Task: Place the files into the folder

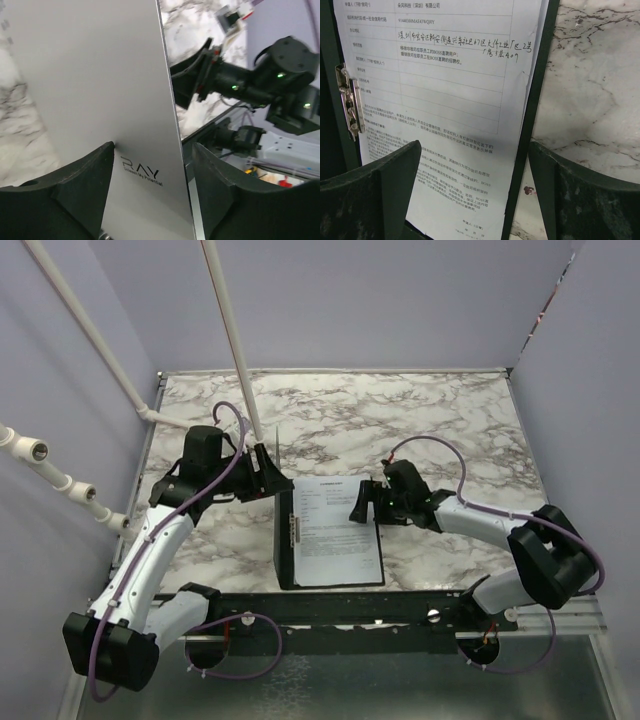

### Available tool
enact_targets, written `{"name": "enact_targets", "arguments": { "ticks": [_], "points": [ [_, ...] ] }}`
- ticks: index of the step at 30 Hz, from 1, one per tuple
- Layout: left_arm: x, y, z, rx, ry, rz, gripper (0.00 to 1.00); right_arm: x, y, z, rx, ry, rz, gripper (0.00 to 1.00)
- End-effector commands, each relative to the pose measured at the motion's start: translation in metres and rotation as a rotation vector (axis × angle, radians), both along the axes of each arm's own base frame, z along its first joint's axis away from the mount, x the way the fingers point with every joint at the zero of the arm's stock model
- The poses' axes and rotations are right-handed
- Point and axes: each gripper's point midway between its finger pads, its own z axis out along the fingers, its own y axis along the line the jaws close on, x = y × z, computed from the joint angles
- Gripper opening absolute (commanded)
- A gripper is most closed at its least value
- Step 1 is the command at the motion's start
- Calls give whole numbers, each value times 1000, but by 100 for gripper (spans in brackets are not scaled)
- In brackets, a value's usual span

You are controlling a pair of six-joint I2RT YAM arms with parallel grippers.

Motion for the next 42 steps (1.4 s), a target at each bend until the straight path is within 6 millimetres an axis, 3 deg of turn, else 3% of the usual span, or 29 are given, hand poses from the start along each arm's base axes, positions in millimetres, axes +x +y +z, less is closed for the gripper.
{"name": "enact_targets", "arguments": {
  "ticks": [1,8,13,19,22,29,37,42],
  "points": [
    [2,-28,40,-226,-83,-44,67,-36,-8,-22,-3,143,18,93],
    [2,-56,51,-349,-139,-63,72,-40,-8,-14,27,129,-1,93],
    [-5,-89,38,-376,-145,-87,72,-42,-13,-11,34,119,-25,93],
    [3,-98,11,-382,-168,-19,75,-42,-31,-3,-9,77,-92,93],
    [3,-105,-16,-390,-129,-3,74,-43,-41,5,-27,53,-128,93],
    [11,-111,-54,-316,-124,22,74,-41,-75,31,-108,-42,-231,93],
    [24,-116,-45,-241,-163,3,74,-38,-102,64,-180,-129,-296,93],
    [37,-93,-26,-40,-244,42,76,-32,-104,96,-155,-206,-301,93]
  ]
}}
